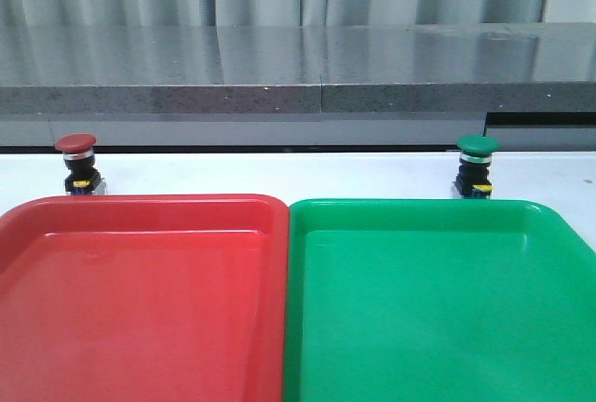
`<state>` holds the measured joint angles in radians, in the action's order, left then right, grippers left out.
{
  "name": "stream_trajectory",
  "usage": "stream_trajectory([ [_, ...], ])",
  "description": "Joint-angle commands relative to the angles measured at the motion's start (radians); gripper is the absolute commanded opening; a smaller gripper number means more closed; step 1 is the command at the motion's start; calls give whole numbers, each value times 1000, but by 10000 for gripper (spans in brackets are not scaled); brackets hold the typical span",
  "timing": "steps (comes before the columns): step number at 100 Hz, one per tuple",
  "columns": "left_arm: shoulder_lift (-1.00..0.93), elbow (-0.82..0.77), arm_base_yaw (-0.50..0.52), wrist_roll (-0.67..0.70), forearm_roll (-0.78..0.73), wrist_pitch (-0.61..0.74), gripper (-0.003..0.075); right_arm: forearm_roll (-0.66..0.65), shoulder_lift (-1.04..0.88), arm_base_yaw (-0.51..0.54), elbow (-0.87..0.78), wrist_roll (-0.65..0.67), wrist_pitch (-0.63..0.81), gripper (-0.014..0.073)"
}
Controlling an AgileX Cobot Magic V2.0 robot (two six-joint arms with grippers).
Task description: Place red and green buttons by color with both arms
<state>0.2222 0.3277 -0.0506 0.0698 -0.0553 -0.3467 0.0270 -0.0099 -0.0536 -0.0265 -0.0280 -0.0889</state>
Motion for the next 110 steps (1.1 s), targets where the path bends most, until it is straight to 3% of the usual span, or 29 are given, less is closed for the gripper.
stream_trajectory([
  [1, 113, 121, -7, 8, 39, -29, -19, -4, -21, 5, 13, -4, 84, -67],
  [12, 244, 230, -7, 8, 62, -124, -19, -4, -21, 5, 13, -4, 84, -67],
  [28, 394, 312, -7, 8, 64, -135, -19, -4, -21, 5, 13, -4, 84, -67],
  [71, 571, 336, -7, 8, 69, -181, -4, -4, -21, 5, 13, -4, 84, -67],
  [83, 572, 336, -7, -1, 73, -181, 158, -4, -21, 5, 13, -4, 84, -67],
  [95, 572, 336, -7, -7, 73, -181, 448, -4, -21, 5, 13, -4, 84, -67],
  [100, 572, 336, -7, -7, 73, -169, 533, -4, -21, 5, 13, -4, 84, -67],
  [110, 572, 336, -7, -7, 89, -166, 588, -4, -21, 5, 13, -4, 84, -67],
])
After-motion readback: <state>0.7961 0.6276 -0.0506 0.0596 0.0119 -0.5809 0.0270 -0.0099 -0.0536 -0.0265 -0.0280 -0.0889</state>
